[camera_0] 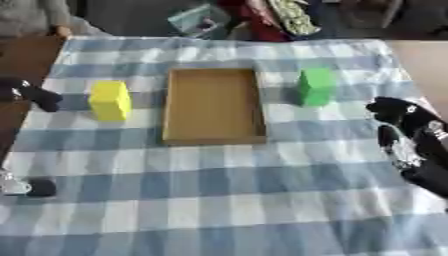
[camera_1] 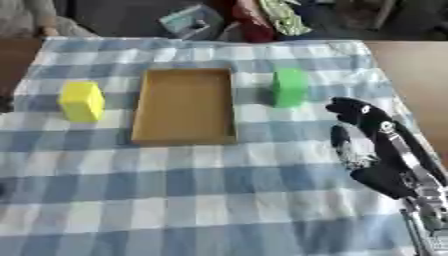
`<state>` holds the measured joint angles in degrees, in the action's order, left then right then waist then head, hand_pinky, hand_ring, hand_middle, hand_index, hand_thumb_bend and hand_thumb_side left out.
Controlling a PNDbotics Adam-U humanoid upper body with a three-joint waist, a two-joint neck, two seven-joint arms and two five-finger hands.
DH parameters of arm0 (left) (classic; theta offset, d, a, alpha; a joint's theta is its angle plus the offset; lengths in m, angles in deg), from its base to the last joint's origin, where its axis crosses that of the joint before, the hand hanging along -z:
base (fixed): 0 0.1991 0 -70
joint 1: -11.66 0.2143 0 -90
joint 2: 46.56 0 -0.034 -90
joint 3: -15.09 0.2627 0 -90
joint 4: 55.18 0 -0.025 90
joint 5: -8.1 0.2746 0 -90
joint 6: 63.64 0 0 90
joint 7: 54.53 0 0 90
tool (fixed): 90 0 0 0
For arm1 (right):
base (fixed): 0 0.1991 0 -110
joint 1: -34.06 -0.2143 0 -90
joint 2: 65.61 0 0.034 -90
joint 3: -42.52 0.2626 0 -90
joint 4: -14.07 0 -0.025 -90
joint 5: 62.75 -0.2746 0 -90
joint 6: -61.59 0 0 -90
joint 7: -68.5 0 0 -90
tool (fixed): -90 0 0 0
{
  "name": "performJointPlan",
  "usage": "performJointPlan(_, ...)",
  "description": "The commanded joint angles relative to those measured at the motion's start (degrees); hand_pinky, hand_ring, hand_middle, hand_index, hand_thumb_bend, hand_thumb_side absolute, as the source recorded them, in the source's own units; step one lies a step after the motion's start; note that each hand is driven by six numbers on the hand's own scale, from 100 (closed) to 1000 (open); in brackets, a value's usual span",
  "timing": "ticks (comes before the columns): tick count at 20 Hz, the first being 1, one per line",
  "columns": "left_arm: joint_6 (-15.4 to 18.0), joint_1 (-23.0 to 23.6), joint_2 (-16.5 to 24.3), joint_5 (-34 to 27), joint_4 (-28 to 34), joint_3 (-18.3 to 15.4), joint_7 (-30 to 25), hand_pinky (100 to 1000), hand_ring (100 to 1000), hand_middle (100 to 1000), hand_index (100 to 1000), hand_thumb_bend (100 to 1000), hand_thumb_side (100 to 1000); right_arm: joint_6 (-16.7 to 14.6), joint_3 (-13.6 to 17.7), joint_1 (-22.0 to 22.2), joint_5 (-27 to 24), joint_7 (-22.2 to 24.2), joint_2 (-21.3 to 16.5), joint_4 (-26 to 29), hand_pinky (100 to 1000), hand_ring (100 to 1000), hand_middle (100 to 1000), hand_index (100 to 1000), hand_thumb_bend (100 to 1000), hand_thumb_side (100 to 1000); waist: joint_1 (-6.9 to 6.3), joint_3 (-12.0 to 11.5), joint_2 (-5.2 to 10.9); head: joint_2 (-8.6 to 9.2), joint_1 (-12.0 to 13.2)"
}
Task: Pick up objects on the table and place them in the box.
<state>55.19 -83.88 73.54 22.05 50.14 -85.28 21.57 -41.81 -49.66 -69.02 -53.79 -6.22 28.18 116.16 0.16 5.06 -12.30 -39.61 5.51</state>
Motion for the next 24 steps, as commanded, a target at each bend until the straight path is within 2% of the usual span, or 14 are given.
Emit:
performJointPlan(1,-1.2,-2.8,5.9,0.9,-3.8,0.3,3.1,713,631,612,824,788,426,-0.1,0.0,-0.4,-0.1,0.3,-1.3,0.7,886,883,781,890,100,540,-0.3,0.2,1.01,0.77,0.0)
performJointPlan(4,-1.8,-6.8,7.9,2.2,-10.0,2.1,5.0,705,627,613,824,753,427,-0.2,-0.2,-0.3,-0.2,0.5,-1.3,0.6,886,883,781,890,100,540,-0.48,0.9,1.11,0.7,0.2)
performJointPlan(10,0.3,-16.2,9.4,5.8,-22.0,6.3,5.3,696,622,608,826,714,418,-0.2,-0.6,-0.3,-0.4,0.8,-1.4,0.5,886,883,781,890,100,542,-0.66,1.9,1.29,0.68,0.7)
performJointPlan(17,3.8,-26.0,7.8,9.6,-33.0,10.2,-0.1,699,628,614,829,695,480,-0.4,-1.1,-0.6,-0.7,1.4,-1.5,0.4,886,883,781,890,100,543,-0.85,3.2,1.3,0.65,1.6)
performJointPlan(24,7.0,-32.6,4.6,14.0,-40.7,12.2,-3.8,701,629,612,831,700,531,-0.5,-1.6,-0.8,-0.9,1.9,-1.6,0.3,886,883,781,890,100,551,-1.14,4.7,0.97,0.61,2.8)
